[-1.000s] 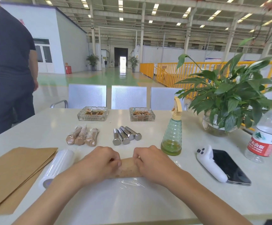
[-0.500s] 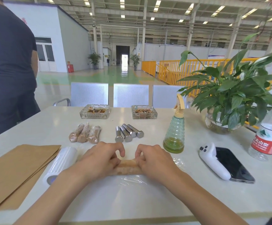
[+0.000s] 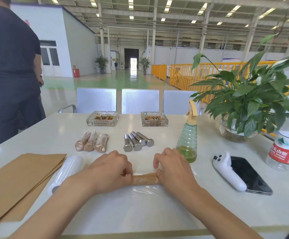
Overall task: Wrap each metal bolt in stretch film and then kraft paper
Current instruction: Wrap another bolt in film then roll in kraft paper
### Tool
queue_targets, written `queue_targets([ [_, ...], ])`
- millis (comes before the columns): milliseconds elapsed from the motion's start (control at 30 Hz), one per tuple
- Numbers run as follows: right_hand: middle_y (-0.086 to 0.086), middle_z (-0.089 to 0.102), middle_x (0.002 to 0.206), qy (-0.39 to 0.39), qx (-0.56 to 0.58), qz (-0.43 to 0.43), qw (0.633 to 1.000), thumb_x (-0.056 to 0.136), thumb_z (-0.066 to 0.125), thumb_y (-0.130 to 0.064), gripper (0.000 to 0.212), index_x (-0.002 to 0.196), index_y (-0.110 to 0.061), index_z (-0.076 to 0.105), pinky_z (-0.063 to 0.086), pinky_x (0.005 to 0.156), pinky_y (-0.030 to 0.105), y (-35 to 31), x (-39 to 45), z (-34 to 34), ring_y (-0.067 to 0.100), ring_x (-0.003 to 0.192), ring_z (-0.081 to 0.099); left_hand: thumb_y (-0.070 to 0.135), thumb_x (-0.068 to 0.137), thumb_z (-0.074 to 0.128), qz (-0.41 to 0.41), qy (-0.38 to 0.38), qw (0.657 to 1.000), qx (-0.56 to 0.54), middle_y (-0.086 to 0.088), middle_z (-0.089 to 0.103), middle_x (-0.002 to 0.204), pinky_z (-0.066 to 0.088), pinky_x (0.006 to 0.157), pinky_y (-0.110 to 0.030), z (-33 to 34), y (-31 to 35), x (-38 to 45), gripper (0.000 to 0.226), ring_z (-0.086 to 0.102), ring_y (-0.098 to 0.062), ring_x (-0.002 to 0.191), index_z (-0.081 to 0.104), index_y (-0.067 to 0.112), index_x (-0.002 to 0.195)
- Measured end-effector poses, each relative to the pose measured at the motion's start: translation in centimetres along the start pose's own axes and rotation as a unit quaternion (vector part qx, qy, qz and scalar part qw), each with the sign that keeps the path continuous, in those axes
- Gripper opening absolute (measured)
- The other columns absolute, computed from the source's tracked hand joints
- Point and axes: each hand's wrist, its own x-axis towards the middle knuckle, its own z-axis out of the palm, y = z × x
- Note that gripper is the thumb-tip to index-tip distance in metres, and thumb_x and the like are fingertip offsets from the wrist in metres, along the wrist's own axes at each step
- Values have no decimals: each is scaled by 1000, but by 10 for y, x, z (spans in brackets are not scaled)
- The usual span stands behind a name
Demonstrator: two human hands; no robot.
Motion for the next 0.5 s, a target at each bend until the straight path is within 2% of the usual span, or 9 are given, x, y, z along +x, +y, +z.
queue_targets([
  [67,-7,57,111,3,-11,-34,999,94,54,-16,24,107,-32,65,39,94,34,-3,-1,-1,20,110,48,61,89,54,5,-6,1000,5,15,64,97,51,87,-34,-1,-1,-1,34,54,-11,102,72,35,103],
  [167,-9,65,109,-22,47,-87,995,98,50,-26,26,115,-34,68,39,95,33,-13,-4,-7,17,108,51,50,89,66,2,-2,1000,-10,13,64,99,52,87,-33,1,-1,0,22,58,-11,101,70,34,104],
  [267,-8,65,105,-83,47,-142,985,94,55,-32,30,121,-37,67,39,92,36,-25,-6,-11,19,103,50,49,90,65,-2,1,1000,-5,12,63,101,51,86,-33,3,0,1,22,58,-13,102,68,34,106],
  [400,0,63,102,-122,13,-143,982,94,57,-26,25,115,-32,68,36,84,37,-27,-1,-11,25,103,54,48,92,62,7,4,1000,17,10,64,102,52,85,-34,4,1,0,24,60,-16,103,68,33,109],
  [500,0,64,100,-130,12,-147,980,93,56,-26,21,109,-28,69,39,88,38,-25,2,-10,26,101,57,41,89,61,10,-2,1000,19,8,66,102,53,86,-34,4,0,-1,24,61,-18,102,67,33,111],
])
